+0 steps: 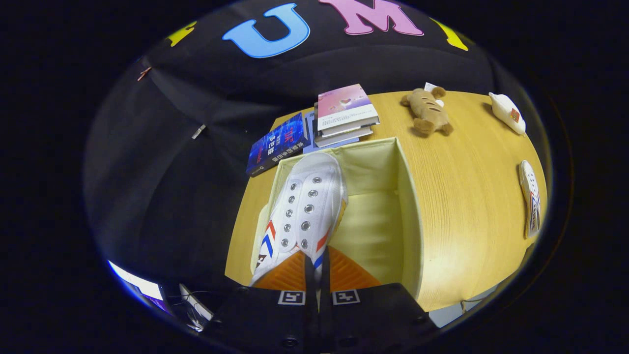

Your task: Open the storage box then place both shoes into the box .Put the left shoe in first, then the right shoe, with the right side of both shoes facing outward in a uniform manner.

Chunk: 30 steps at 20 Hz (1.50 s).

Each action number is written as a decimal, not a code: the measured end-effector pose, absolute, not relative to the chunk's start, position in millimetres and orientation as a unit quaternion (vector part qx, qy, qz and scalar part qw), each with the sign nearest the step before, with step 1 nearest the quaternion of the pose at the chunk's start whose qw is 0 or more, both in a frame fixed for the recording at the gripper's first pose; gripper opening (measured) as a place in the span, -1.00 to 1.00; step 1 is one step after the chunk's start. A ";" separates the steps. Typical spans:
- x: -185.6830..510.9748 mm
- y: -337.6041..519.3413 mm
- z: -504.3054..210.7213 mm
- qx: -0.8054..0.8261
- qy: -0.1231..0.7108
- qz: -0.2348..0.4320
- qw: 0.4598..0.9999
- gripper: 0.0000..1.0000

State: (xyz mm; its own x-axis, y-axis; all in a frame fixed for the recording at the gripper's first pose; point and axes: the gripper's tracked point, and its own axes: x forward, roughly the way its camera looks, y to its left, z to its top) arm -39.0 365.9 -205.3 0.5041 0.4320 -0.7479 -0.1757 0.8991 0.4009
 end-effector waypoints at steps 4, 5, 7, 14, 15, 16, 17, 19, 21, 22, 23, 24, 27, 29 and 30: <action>-36.7 369.8 -229.0 0.111 0.482 0.168 0.853 -0.90; -35.7 370.5 -234.4 0.106 0.485 0.165 0.852 -0.90; -36.4 372.8 -243.3 0.099 0.494 0.162 0.848 -0.90; -32.5 395.0 -260.2 0.093 0.506 0.180 0.838 -0.55; -30.1 397.4 -251.7 0.096 0.497 0.187 0.842 -0.31; -28.6 395.6 -243.8 0.091 0.485 0.196 0.848 0.14; -31.2 390.5 -239.5 0.078 0.471 0.203 0.855 0.58; -29.7 365.6 -218.1 0.057 0.445 0.212 0.868 0.97; -32.1 339.7 -197.9 0.040 0.420 0.217 0.880 0.97; -32.9 323.1 -189.8 0.030 0.408 0.217 0.886 0.97; -32.7 305.3 -182.5 0.019 0.397 0.214 0.892 0.97; -32.1 285.3 -175.7 0.006 0.387 0.210 0.898 0.97; -28.9 221.1 -161.8 -0.039 0.362 0.190 0.912 0.97; -24.5 178.9 -153.8 -0.064 0.346 0.174 0.920 0.98; -22.0 159.7 -151.5 -0.073 0.340 0.167 0.923 0.97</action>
State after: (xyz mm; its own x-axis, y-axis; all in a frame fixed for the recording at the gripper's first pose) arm -22.0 159.7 -151.5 0.7137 0.2580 -0.6512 -0.3571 0.9338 -0.0214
